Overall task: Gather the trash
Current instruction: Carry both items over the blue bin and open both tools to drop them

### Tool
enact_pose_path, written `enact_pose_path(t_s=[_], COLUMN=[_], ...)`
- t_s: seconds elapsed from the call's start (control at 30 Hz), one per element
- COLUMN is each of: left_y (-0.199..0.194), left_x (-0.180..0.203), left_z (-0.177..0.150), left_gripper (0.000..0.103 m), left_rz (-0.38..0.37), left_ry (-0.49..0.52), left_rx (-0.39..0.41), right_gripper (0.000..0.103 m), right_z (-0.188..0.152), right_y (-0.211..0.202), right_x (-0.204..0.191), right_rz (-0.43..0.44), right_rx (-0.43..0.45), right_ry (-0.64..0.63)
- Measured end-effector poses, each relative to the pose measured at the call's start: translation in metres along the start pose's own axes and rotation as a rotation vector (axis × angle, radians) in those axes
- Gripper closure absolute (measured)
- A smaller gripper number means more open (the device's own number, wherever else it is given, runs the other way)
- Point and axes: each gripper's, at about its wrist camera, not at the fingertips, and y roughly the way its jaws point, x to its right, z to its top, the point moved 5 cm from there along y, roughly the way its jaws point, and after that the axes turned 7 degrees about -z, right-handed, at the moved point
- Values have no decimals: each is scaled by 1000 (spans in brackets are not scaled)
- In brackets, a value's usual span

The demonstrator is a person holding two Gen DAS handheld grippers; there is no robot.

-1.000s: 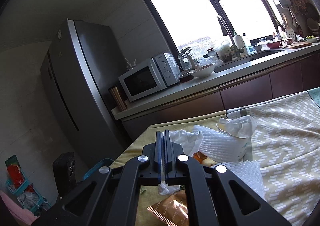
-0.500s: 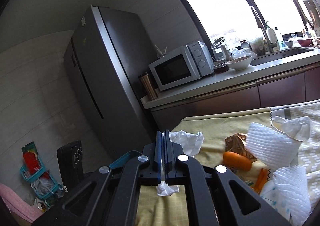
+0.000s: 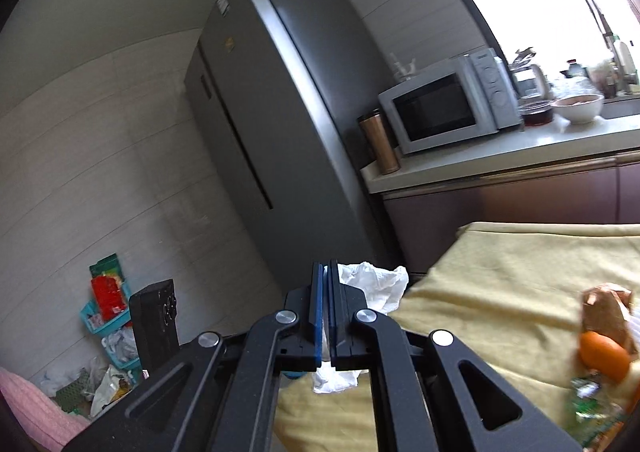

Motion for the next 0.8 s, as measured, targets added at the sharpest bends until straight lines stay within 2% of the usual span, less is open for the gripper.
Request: enact_pose_path(t_s=[0.2,0.4,0.8], left_y=[-12,-10,19], left_x=[-51,-89,-127], left_z=[-1,-5,-21], left_gripper=[102,102,102], left_rz=[112,191,268], left_ry=[-52,-88,-112], left_rx=[12,-4,-71], right_gripper=[102,102,102], right_z=[1,-7,-41], right_y=[55,107,195], right_x=[-25,-44,-46], right_rz=[81,132,111], right_rx=[-68,-146,-305], right_ry=[-13,-3,30])
